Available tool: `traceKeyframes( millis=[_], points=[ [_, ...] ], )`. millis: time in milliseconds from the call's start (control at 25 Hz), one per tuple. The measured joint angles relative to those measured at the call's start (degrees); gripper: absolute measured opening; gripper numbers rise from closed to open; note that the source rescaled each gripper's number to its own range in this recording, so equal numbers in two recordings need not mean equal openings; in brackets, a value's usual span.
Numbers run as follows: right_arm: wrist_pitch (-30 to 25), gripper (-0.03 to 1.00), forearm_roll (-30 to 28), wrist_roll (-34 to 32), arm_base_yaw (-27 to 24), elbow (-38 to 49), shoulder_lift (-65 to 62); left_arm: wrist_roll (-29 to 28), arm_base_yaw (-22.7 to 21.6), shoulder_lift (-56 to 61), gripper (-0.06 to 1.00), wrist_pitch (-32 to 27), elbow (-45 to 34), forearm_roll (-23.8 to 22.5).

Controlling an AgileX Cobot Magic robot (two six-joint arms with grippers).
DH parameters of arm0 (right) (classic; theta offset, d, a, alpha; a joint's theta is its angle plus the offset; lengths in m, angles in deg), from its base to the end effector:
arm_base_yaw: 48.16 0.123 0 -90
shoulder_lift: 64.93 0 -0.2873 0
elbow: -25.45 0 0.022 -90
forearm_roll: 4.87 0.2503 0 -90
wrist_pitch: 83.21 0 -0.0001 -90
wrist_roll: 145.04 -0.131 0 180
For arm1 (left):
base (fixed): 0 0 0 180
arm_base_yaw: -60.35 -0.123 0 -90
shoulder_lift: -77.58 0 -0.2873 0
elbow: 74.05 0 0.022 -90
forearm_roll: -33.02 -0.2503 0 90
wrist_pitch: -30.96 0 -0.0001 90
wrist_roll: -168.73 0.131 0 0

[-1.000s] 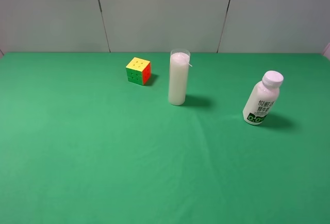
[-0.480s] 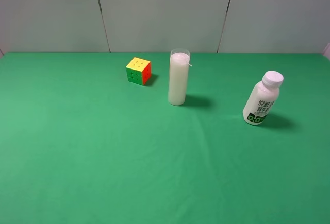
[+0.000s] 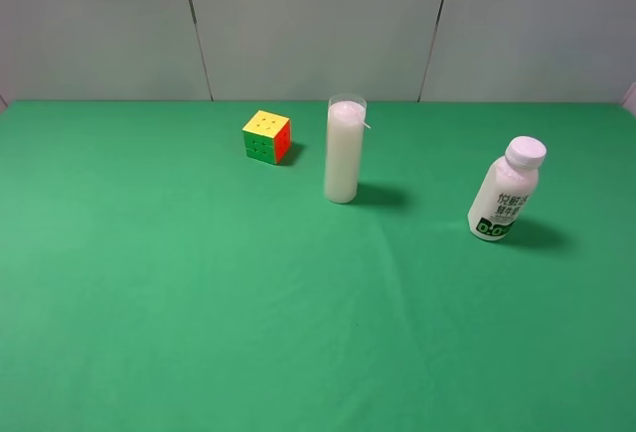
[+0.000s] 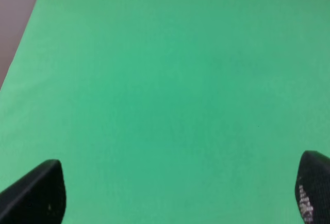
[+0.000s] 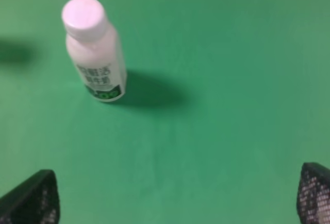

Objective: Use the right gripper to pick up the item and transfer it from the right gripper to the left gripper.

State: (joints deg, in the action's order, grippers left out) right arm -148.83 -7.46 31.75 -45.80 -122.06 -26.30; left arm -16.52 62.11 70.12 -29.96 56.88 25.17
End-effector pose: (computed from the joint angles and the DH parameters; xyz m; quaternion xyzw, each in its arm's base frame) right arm 0.0951 -0.0015 0.3088 0.0058 0.9293 -0.0046 0.3692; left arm 0.0279 0.0148 0.2571 -0.0286 0.8522 0.0366 0.5211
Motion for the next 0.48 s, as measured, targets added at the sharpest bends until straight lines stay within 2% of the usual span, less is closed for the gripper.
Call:
traceKeyframes(
  millis=[240,480],
  points=[
    [-2.67,1.00,-0.86,-2.20,6.29,-14.19,23.66,0.00,0.00,0.00,1.00,0.00,0.00,0.00],
    [-2.67,1.00,-1.20,-4.12,12.19,-22.42,40.19,0.00,0.00,0.00,1.00,0.00,0.00,0.00]
  ],
)
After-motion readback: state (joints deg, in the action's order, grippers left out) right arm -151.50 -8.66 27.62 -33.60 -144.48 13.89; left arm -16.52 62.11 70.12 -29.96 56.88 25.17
